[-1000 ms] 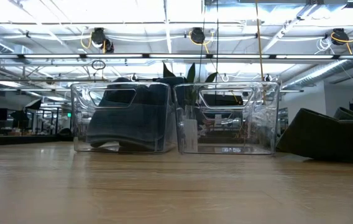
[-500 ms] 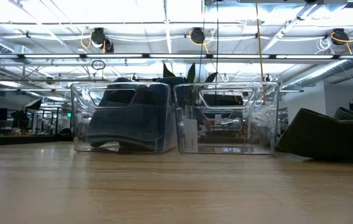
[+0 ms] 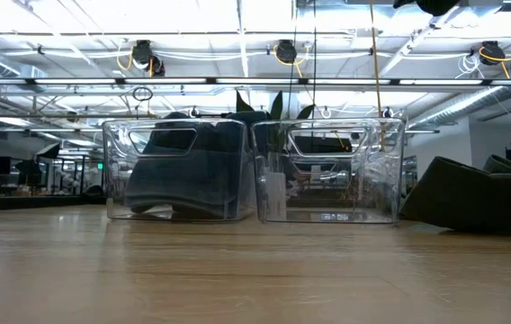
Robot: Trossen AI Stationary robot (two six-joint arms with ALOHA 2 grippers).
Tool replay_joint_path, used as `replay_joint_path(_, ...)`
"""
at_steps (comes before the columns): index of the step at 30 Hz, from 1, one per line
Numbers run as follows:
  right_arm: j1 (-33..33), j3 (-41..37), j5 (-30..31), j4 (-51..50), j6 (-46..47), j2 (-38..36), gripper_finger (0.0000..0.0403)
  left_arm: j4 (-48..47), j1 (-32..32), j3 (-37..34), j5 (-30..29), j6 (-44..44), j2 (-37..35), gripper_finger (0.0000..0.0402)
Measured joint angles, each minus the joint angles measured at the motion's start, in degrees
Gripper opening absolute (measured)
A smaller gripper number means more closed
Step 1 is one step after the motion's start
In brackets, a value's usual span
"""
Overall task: Pick & Place hat
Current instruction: Put the bottom left gray cap into the right transparent bin
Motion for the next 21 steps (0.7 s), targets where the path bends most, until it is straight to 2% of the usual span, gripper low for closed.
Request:
replay_joint_path(6,1.3,0.0,0.2,0.3,-0.6,0.0,0.0191,0.1,-0.1,0.0,-2.0,0.6,-0.3,0.0008)
replay_joint_path(15,3.5,0.0,0.2,0.7,-3.3,-1.5,0.0020,-2.5,-0.1,0.0,-3.6,-0.1,-0.5,0.0008)
replay_joint_path(18,4.4,0.0,1.5,0.1,-5.1,-2.6,0.0015,-2.9,-0.1,0.0,-4.3,-2.0,-0.5,0.0011)
replay_joint_path(21,4.6,0.0,1.8,-2.8,-5.7,-5.1,0.0012,-3.5,-0.2,0.0,-6.4,-5.3,-0.6,0.0040)
